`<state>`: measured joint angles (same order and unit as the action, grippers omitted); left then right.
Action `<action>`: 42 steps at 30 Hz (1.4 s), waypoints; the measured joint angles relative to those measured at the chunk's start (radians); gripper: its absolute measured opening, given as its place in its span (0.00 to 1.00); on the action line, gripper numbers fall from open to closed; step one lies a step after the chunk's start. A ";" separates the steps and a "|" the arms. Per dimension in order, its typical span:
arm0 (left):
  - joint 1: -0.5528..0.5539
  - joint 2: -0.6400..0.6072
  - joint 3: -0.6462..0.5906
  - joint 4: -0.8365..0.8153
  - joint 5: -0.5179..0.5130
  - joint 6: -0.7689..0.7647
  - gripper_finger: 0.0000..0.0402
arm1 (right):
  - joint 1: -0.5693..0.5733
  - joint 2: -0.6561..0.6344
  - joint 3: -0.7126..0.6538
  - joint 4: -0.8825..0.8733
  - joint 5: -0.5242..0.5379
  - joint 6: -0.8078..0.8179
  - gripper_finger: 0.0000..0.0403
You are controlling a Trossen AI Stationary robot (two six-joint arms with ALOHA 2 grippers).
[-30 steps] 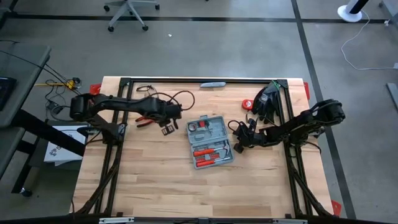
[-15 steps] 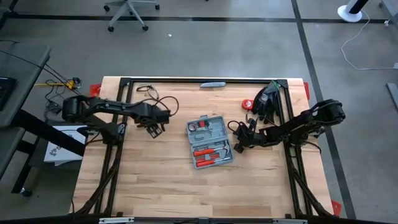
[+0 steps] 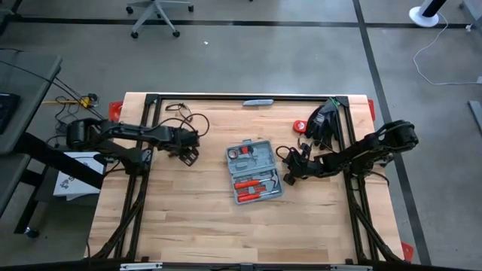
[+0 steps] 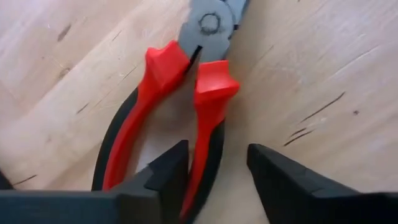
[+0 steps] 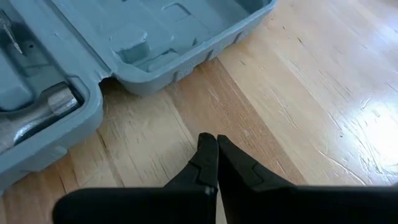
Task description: Prefit tool cases
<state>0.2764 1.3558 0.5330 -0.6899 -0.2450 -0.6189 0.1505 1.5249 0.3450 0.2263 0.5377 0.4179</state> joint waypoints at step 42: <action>-0.355 0.425 0.589 0.429 -0.003 0.193 0.08 | -0.066 -0.132 -0.001 -0.051 0.102 -0.086 0.00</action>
<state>-0.0783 1.7803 1.1224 -0.2604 -0.2481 -0.4262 0.0845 1.3926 0.3439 0.1753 0.6399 0.3321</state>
